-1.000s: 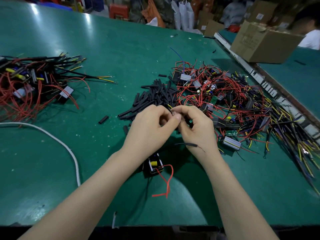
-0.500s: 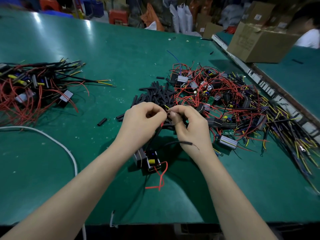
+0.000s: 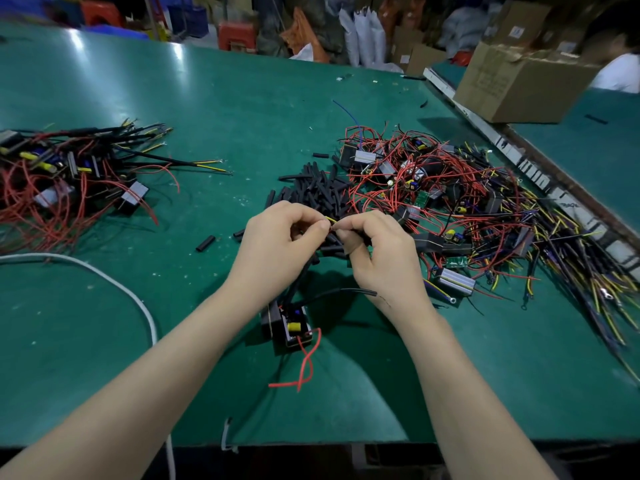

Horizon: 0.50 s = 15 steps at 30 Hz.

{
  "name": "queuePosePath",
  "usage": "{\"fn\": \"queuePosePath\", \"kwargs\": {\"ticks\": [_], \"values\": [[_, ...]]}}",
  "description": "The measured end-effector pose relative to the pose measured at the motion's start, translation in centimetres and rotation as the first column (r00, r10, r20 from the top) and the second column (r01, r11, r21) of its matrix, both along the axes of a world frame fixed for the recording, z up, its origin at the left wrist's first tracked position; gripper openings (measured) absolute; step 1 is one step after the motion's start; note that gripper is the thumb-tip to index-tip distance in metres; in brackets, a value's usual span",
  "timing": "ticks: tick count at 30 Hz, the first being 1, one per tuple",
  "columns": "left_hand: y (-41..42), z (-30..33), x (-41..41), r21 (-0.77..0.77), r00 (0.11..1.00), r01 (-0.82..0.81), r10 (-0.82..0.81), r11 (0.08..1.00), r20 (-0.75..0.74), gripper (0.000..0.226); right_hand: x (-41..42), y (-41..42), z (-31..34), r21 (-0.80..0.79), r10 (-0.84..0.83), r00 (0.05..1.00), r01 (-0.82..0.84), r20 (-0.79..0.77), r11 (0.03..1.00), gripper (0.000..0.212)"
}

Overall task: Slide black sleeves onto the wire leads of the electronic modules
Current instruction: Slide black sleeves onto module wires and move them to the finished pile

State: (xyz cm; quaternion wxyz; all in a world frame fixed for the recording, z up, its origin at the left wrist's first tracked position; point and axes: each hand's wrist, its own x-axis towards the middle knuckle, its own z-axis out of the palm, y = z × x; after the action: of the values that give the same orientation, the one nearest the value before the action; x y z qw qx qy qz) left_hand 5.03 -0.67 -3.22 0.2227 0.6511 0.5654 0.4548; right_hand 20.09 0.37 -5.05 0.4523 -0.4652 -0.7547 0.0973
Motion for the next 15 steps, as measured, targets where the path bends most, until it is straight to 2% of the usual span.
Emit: {"fn": "queuePosePath", "kwargs": {"ticks": [2, 6, 7, 12, 13, 15], "values": [[0.3, 0.2, 0.0, -0.107, 0.998, 0.032, -0.026, 0.994, 0.057, 0.009, 0.0, 0.0, 0.0, 0.022, -0.004, 1.0, 0.003, 0.027, 1.0, 0.011], [0.9, 0.9, -0.2, -0.311, 0.945, 0.155, -0.048, 0.938, 0.324, 0.014, 0.1, -0.1, 0.2, 0.062, 0.009, 0.999, -0.011, 0.038, 0.998, 0.011], [1.0, 1.1, -0.3, -0.346, 0.938, 0.175, -0.049, 0.922, 0.344, 0.014, 0.1, -0.1, 0.3, 0.066, 0.01, 0.999, -0.013, 0.045, 0.998, 0.011], [1.6, 1.5, -0.6, -0.42, 0.968, 0.174, -0.077, 0.891, 0.238, 0.016, 0.1, -0.1, 0.2, 0.061, 0.027, 0.997, -0.032, 0.075, 0.998, 0.013], [1.6, 1.5, -0.6, -0.398, 0.981, 0.158, -0.1, 0.904, 0.164, 0.017, 0.1, -0.1, 0.2, 0.062, 0.027, 0.996, -0.032, 0.084, 0.998, 0.013], [1.6, 1.7, -0.4, -0.277, 0.986, 0.118, -0.145, 0.954, -0.079, 0.017, 0.2, -0.1, 0.2, 0.065, 0.027, 0.994, -0.034, 0.106, 0.997, 0.013]]}}
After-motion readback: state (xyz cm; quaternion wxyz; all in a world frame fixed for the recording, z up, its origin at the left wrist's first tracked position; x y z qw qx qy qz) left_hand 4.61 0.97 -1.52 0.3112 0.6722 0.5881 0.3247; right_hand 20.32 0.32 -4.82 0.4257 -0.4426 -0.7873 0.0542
